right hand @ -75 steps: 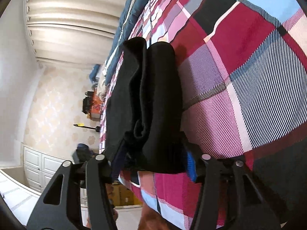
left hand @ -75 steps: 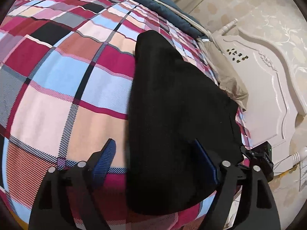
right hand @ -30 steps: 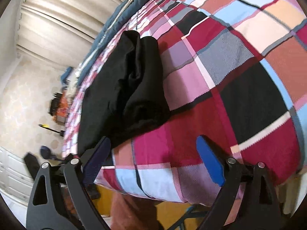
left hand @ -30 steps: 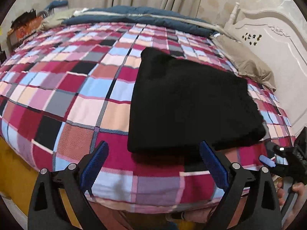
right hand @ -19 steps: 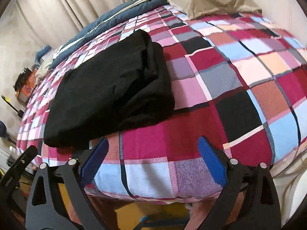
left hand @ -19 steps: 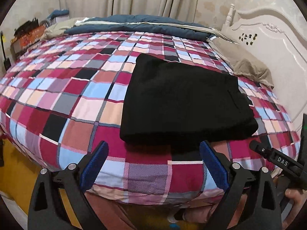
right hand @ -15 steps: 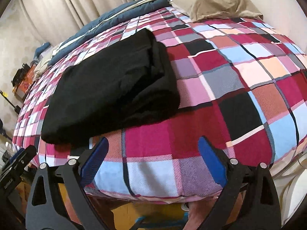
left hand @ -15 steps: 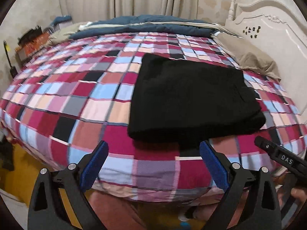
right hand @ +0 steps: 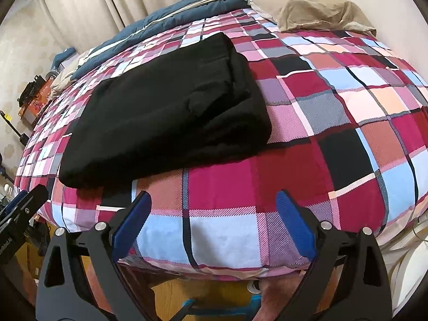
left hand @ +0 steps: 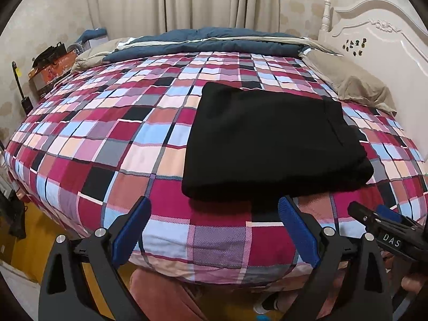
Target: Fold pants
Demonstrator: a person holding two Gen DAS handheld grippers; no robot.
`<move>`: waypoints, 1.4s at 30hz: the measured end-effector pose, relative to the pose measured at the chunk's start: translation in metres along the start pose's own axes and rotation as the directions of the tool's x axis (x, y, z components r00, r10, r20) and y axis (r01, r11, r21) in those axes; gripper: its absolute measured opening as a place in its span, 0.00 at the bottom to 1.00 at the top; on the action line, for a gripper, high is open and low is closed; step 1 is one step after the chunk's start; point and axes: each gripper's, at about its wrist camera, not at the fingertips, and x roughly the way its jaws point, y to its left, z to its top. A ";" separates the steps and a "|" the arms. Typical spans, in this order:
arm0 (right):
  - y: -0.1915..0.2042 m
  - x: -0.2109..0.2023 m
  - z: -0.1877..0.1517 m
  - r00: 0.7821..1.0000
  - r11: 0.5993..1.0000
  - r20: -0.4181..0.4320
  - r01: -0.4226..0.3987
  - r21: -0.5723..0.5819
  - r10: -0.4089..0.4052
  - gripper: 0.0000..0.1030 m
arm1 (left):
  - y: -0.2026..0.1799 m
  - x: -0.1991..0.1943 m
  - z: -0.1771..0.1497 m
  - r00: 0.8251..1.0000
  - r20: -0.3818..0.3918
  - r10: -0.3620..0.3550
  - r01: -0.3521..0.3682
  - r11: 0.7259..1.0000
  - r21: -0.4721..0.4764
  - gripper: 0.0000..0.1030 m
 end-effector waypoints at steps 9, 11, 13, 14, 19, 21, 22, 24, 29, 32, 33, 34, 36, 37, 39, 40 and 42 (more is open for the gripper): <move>-0.001 0.005 -0.001 1.000 1.000 -0.018 -0.001 -0.002 0.001 0.91 | -0.004 0.005 -0.003 1.000 -0.014 0.012 -0.012 1.000 0.019 0.92; -0.001 0.005 -0.001 1.000 1.000 -0.019 -0.002 -0.003 0.002 0.91 | -0.003 0.006 -0.003 1.000 -0.017 0.008 -0.008 1.000 0.016 0.92; -0.001 0.005 -0.001 1.000 1.000 -0.019 -0.002 -0.001 0.002 0.91 | -0.003 0.006 -0.003 1.000 -0.022 0.001 -0.001 1.000 0.011 0.92; -0.001 0.005 -0.001 1.000 1.000 -0.020 -0.002 -0.001 0.002 0.91 | -0.003 0.007 -0.003 1.000 -0.025 0.000 0.001 1.000 0.010 0.92; -0.001 0.007 -0.002 1.000 1.000 -0.026 -0.003 0.001 0.003 0.91 | -0.006 0.009 -0.004 0.999 -0.036 -0.011 0.012 1.000 0.013 0.92; -0.001 0.007 -0.002 1.000 1.000 -0.028 -0.004 0.001 0.004 0.91 | -0.006 0.009 -0.004 0.999 -0.039 -0.014 0.015 1.000 0.015 0.92; -0.001 0.007 -0.002 1.000 1.000 -0.028 -0.003 0.000 0.003 0.91 | -0.007 0.009 -0.004 0.999 -0.040 -0.013 0.014 1.000 0.017 0.92; -0.001 0.008 -0.003 0.999 1.000 -0.034 -0.004 -0.002 0.004 0.91 | -0.008 0.008 -0.004 0.999 -0.039 -0.009 0.010 1.000 0.023 0.92; 0.000 0.010 -0.005 0.999 1.000 -0.040 -0.008 -0.001 0.008 0.91 | -0.009 0.007 -0.004 0.999 -0.035 -0.006 0.006 1.000 0.024 0.92; 0.000 0.011 -0.005 0.999 1.000 -0.044 -0.009 -0.001 0.009 0.91 | -0.010 0.007 -0.004 0.999 -0.034 -0.007 0.008 1.000 0.021 0.92; 0.000 0.011 -0.005 0.999 1.000 -0.046 -0.010 -0.001 0.009 0.91 | -0.010 0.006 -0.003 1.000 -0.023 -0.004 0.004 1.000 0.020 0.92; -0.001 0.011 -0.006 0.999 1.000 -0.046 -0.010 0.000 0.010 0.91 | -0.011 0.005 -0.003 1.000 -0.011 0.001 -0.001 1.000 0.023 0.92; -0.001 0.011 -0.006 0.999 1.000 -0.046 -0.011 0.002 0.011 0.91 | -0.014 0.001 -0.002 1.000 0.021 0.012 -0.013 0.999 0.033 0.92; -0.001 0.011 -0.006 0.999 1.000 -0.046 -0.011 0.004 0.011 0.91 | -0.016 -0.002 -0.002 0.998 0.041 0.040 -0.042 0.998 0.046 0.92; -0.001 0.011 -0.006 0.999 1.000 -0.043 -0.015 0.008 0.015 0.91 | -0.020 -0.004 0.002 0.992 0.084 0.094 -0.099 0.994 0.053 0.92; -0.001 0.011 -0.006 0.999 1.000 -0.043 -0.017 0.009 0.018 0.91 | -0.021 -0.004 0.005 0.992 0.098 0.082 -0.088 0.994 0.065 0.92; -0.001 0.009 -0.005 0.999 1.000 -0.043 -0.014 0.003 0.014 0.91 | -0.021 -0.003 0.013 0.994 0.096 0.049 -0.056 0.996 0.076 0.92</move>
